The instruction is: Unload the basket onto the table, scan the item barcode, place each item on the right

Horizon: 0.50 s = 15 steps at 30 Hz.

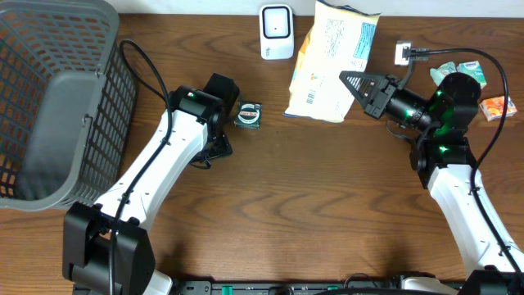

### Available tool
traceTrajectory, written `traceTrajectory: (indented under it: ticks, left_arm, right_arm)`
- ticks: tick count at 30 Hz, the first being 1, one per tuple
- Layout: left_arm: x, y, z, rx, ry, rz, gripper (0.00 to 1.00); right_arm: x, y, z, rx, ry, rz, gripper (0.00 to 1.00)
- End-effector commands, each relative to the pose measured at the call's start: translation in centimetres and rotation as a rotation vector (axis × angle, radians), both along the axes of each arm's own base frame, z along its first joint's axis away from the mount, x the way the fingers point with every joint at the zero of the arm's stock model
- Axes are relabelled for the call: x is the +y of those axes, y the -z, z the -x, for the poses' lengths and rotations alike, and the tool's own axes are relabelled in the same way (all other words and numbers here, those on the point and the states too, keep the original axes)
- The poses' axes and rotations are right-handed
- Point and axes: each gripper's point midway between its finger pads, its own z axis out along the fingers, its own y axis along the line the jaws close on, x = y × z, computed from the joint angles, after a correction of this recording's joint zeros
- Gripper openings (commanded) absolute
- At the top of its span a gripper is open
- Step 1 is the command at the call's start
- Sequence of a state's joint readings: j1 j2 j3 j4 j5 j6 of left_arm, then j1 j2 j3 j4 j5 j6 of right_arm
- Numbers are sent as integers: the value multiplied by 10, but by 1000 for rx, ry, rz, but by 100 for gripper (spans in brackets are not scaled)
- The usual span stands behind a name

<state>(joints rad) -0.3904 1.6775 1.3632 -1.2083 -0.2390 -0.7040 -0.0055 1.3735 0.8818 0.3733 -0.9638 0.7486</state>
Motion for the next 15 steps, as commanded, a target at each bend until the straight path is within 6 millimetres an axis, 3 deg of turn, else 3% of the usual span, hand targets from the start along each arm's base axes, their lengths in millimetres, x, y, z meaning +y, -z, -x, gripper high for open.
traceTrajectory:
  ticks: [1, 5, 11, 15]
  left_arm:
    - [5, -1, 2, -2, -11, -17, 98]
    - [5, -1, 2, -2, -11, -17, 98]
    - [5, -1, 2, -2, -11, -17, 98]
    - [5, -1, 2, -2, -10, -17, 98]
  right_arm:
    - [1, -4, 0, -38, 9, 27, 1]
    - [-5, 19, -7, 18, 77, 92, 1]
    - [-29, 88, -15, 207, 306, 339, 1]
    - [-40, 114, -11, 259, 405, 517, 2]
